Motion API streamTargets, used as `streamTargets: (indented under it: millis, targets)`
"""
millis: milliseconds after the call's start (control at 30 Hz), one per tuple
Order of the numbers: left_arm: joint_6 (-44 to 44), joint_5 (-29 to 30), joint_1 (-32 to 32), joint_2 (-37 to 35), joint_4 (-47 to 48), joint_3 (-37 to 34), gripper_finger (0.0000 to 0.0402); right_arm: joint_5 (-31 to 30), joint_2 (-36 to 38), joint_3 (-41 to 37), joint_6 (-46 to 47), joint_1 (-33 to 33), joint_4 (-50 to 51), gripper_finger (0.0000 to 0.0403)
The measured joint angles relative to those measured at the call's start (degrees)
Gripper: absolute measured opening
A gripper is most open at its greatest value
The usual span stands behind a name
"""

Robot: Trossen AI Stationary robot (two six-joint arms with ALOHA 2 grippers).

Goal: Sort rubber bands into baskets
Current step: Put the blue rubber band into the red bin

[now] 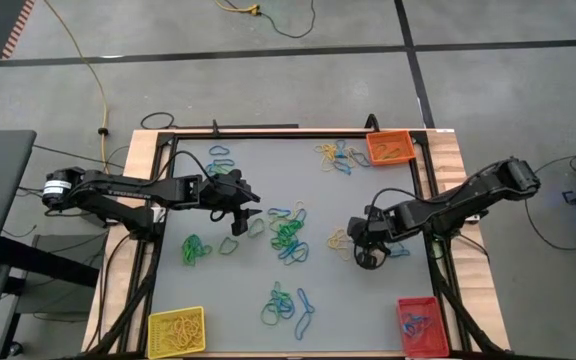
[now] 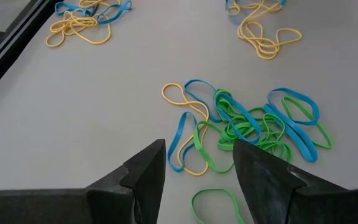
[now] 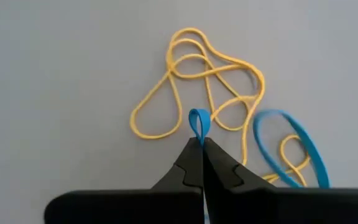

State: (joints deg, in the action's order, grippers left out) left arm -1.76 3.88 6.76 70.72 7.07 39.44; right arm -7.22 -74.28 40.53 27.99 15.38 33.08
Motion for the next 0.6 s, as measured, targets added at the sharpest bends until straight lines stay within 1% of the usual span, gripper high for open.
streamTargets:
  millis: [167, 300, 500, 600]
  targets:
    - [0.0, 0.0, 0.0, 0.0, 0.0, 0.0, 0.0178, 0.3, 0.0, 4.0, 1.2, 3.5, 3.0, 0.0019]
    - [0.0, 0.0, 0.0, 0.0, 0.0, 0.0, 0.0178, 2.6, 0.0, 6.2, 3.4, 6.4, 3.2, 0.0019]
    - [0.0, 0.0, 0.0, 0.0, 0.0, 0.0, 0.0178, 3.6, 0.0, 7.0, 9.0, 10.4, 5.1, 0.0023]
    - [0.0, 0.0, 0.0, 0.0, 0.0, 0.0, 0.0178, 2.6, 0.0, 7.0, 10.4, 11.4, 5.1, 0.0029]
